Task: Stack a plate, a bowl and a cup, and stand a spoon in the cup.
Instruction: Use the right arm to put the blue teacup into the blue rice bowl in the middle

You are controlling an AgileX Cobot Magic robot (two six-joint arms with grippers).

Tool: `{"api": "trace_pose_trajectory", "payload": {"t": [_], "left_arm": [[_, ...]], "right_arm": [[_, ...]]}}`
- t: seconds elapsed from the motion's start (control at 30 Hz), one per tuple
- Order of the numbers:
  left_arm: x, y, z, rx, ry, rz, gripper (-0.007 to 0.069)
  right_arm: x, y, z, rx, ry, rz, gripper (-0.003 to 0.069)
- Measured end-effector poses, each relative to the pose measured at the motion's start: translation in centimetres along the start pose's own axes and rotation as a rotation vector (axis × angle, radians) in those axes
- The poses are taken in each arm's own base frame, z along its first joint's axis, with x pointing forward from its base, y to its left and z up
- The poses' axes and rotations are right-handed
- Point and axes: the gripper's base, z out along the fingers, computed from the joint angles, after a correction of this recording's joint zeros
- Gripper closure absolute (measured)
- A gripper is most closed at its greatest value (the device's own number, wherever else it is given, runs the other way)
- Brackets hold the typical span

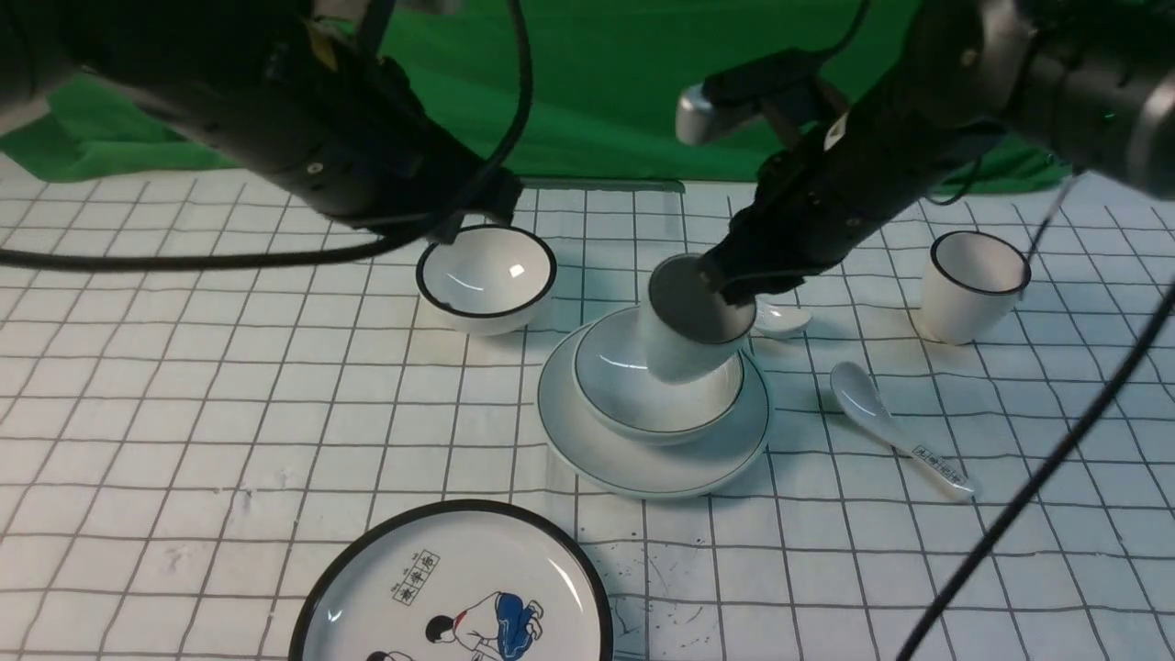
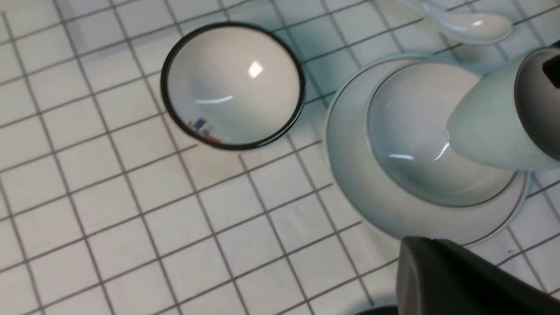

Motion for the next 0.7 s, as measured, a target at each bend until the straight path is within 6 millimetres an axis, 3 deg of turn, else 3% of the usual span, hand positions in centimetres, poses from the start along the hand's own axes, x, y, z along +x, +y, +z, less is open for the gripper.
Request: {"api": "trace_pose_trajectory", "payload": {"t": [0.2, 0.33, 0.5, 0.57, 0.7], "left_arm": [[0.3, 0.2, 0.0, -0.019, 0.026, 0.005, 0.0622], [0.2, 0.3, 0.0, -0.027, 0.020, 0.012, 0.0622], [-0.1, 0.2, 0.0, -0.026, -0.011, 0.013, 0.0622], [-0.1, 0.2, 0.0, -0.026, -0.012, 0.013, 0.0622], [-0.1, 0.2, 0.0, -0.026, -0.015, 0.013, 0.0622]], "right_arm": [[-0.1, -0.1, 2.6, -0.008, 0.033, 0.000, 0.0571], [0.0, -0.1, 3.3, -0.012, 0.045, 0.002, 0.0529], [-0.2, -0.1, 3.3, -0.009, 0.029, -0.003, 0.0384], [-0.3, -0.2, 3.2, -0.003, 0.023, -0.009, 0.0368], [-1.7, -0.8, 1.1, 0.055, -0.057, -0.040, 0.0340]]}}
